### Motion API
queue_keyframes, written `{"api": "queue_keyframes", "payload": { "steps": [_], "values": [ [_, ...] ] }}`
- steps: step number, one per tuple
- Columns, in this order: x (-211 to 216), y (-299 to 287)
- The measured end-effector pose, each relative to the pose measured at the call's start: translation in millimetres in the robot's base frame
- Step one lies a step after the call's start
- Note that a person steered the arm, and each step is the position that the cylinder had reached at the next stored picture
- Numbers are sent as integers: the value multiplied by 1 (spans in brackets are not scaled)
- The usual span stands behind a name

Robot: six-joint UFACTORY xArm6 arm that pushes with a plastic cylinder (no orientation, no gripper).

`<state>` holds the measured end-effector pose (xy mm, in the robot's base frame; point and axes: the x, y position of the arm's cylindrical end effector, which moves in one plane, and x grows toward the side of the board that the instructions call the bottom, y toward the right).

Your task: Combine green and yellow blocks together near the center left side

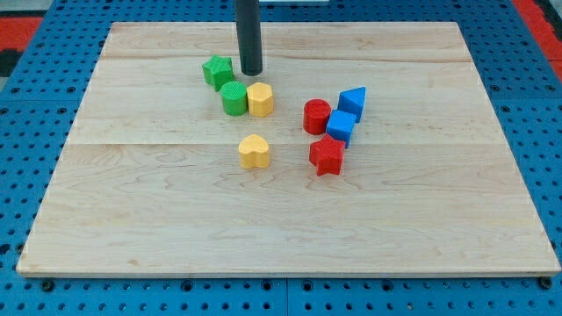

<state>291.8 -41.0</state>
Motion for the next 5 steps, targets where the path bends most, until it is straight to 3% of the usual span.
{"api": "queue_keyframes", "payload": {
  "steps": [1,3,5],
  "values": [
    [-29,-14],
    [-29,-49],
    [23,-28]
  ]
}}
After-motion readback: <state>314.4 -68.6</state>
